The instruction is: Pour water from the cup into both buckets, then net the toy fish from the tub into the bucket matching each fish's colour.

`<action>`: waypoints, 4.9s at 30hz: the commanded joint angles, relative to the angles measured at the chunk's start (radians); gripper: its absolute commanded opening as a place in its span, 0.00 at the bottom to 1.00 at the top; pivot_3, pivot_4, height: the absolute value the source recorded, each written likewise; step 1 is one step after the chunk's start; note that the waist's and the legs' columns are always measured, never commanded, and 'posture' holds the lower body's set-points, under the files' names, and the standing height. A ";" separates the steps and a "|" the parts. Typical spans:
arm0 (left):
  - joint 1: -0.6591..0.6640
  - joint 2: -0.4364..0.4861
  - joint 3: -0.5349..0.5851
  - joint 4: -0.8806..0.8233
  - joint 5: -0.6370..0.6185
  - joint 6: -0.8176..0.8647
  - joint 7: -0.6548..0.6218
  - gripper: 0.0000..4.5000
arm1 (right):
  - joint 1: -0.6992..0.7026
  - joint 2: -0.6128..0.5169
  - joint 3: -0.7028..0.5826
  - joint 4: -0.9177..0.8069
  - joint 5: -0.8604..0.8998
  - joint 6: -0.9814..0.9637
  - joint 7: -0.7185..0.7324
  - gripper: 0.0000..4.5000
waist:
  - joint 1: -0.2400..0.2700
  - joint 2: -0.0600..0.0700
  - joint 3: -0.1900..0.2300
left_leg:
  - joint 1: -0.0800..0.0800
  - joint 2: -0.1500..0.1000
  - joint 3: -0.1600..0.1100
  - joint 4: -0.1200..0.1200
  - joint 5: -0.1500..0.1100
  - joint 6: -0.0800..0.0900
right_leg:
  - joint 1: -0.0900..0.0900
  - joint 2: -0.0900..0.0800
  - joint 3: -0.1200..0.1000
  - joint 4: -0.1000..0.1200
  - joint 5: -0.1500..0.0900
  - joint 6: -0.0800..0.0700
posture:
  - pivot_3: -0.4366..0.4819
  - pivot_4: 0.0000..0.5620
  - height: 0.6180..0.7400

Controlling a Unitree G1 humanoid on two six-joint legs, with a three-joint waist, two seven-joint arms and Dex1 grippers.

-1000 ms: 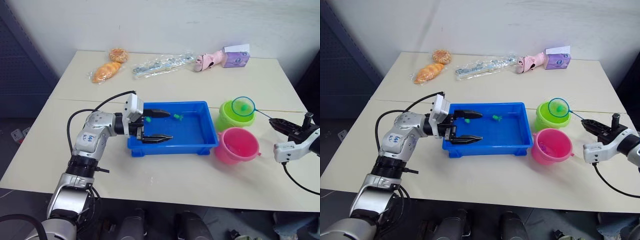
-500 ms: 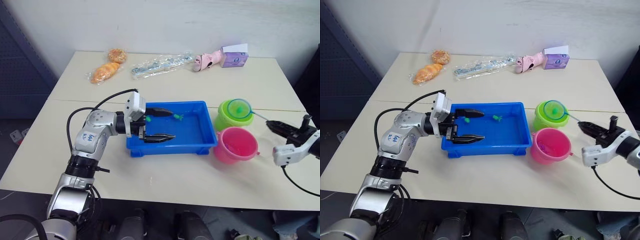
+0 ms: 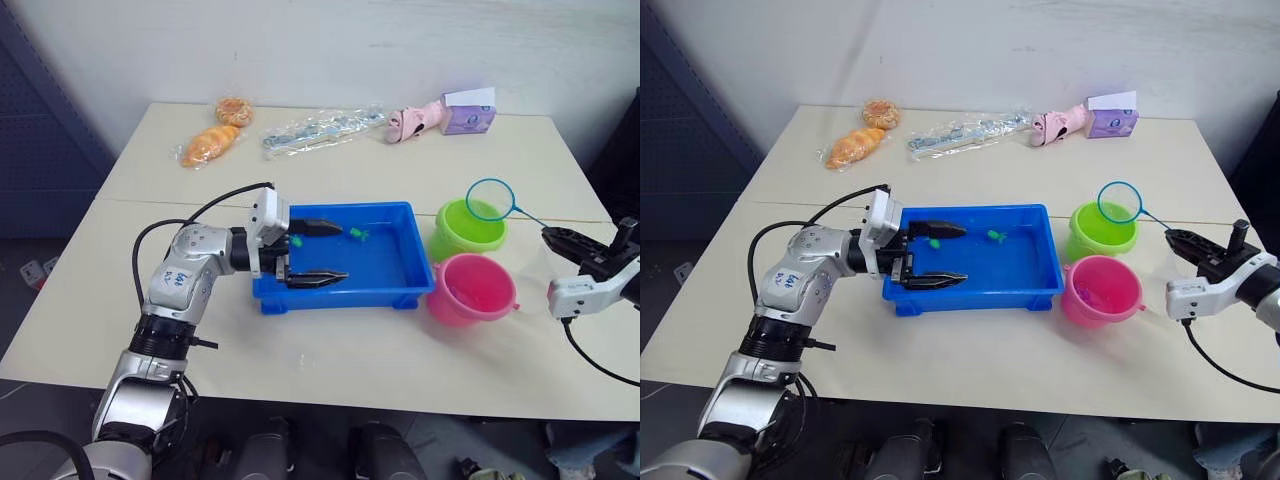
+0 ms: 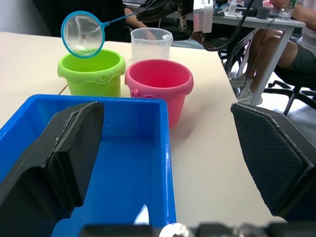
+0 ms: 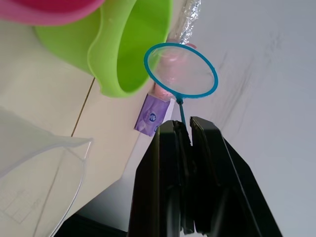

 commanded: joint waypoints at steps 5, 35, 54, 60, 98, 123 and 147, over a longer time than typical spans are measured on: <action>0.039 0.054 0.136 0.010 -0.073 -0.034 -0.013 0.99 | 0.060 0.111 -0.054 -0.385 0.907 0.264 0.513 0.00 | -0.006 0.000 0.000 | 0.001 0.001 -0.001 0.001 0.000 0.000 | 0.001 0.001 -0.001 0.000 0.000 0.000 | 0.48 0.27 1.00; 0.095 0.225 0.228 0.176 -0.055 -0.130 -0.089 0.99 | -0.406 0.506 0.230 -0.549 1.224 1.641 0.572 0.00 | -0.001 -0.001 0.000 | -0.003 -0.002 -0.006 0.001 -0.003 0.005 | 0.000 -0.005 -0.006 0.000 0.000 0.000 | 0.48 0.27 1.00; 0.106 0.207 0.209 0.183 -0.042 -0.150 -0.093 0.99 | -0.320 0.574 0.186 -0.626 0.993 1.382 0.705 0.00 | -0.004 -0.001 0.000 | -0.003 -0.003 -0.006 0.000 -0.003 0.005 | -0.001 -0.005 -0.005 0.002 0.000 0.000 | 0.48 0.27 1.00; 0.083 0.195 0.196 0.183 -0.041 -0.145 -0.087 0.99 | -0.218 0.536 0.087 -0.763 1.032 1.405 0.735 0.00 | 0.002 -0.001 0.000 | -0.003 -0.003 -0.006 0.000 -0.003 0.005 | 0.000 -0.005 -0.005 0.001 0.000 0.000 | 0.48 0.27 1.00; -0.032 0.016 0.084 0.132 -0.039 -0.097 -0.073 0.99 | 0.247 0.236 -0.389 -0.507 0.416 0.511 0.665 0.00 | 0.005 -0.001 0.000 | -0.001 -0.003 -0.005 0.000 -0.002 0.002 | 0.002 -0.003 -0.005 -0.002 0.000 0.000 | 0.48 0.27 1.00; -0.013 0.030 0.107 0.052 -0.053 -0.024 -0.002 0.99 | 0.156 0.167 -0.324 -0.302 0.395 0.131 0.367 0.00 | 0.000 -0.001 0.000 | -0.001 -0.001 -0.004 0.000 0.000 0.000 | 0.002 -0.001 -0.003 -0.002 0.000 0.000 | 0.48 0.27 1.00; 0.190 0.258 0.280 0.162 -0.049 -0.193 -0.069 0.99 | -0.413 0.446 0.383 -0.527 0.690 1.089 0.870 0.00 | -0.015 -0.001 0.001 | -0.002 -0.003 -0.005 0.000 -0.003 0.004 | 0.000 -0.005 -0.004 -0.001 0.000 0.000 | 0.48 0.27 1.00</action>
